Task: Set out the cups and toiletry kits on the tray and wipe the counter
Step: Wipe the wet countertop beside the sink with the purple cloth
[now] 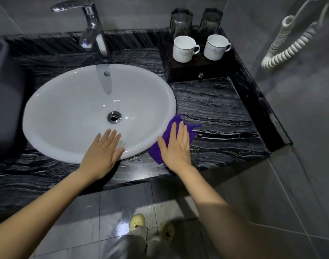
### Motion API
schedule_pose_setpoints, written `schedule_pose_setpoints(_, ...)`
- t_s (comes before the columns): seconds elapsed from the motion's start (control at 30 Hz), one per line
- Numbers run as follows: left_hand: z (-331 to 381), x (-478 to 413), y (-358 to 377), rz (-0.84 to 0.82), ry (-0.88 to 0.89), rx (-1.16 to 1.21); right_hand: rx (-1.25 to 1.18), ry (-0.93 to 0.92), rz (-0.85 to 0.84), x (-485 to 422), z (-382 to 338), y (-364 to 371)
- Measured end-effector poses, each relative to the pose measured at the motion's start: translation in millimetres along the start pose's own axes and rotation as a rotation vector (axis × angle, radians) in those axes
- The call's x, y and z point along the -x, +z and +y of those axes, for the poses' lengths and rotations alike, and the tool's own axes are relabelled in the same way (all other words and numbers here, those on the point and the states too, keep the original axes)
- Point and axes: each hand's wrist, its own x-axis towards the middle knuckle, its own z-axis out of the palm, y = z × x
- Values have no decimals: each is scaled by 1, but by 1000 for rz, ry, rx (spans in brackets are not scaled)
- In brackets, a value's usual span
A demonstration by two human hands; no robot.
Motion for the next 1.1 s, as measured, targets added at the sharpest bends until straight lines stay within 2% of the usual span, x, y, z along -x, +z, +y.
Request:
schedule_pose_setpoints(0.13,0,2,0,-11,15,-25,39,-1,-51,28,-16,21)
schedule_pose_setpoints(0.27,1,3,2,1,8,-34,148,121,92,41,-42,46)
schedule_pose_setpoints(0.37,-1,3,4,15,0,-17,186,150,129,32,-42,49)
schedule_pose_setpoints(0.63,2,3,4,53,-9,-23,239,-79,105,5,-4,27)
schedule_pose_setpoints(0.9,1,3,6,30,-21,-32,189,-281,-96,-47,43,-38)
schedule_pose_setpoints(1.1,0,4,3,-6,-17,-22,79,-315,-189,-34,64,-61)
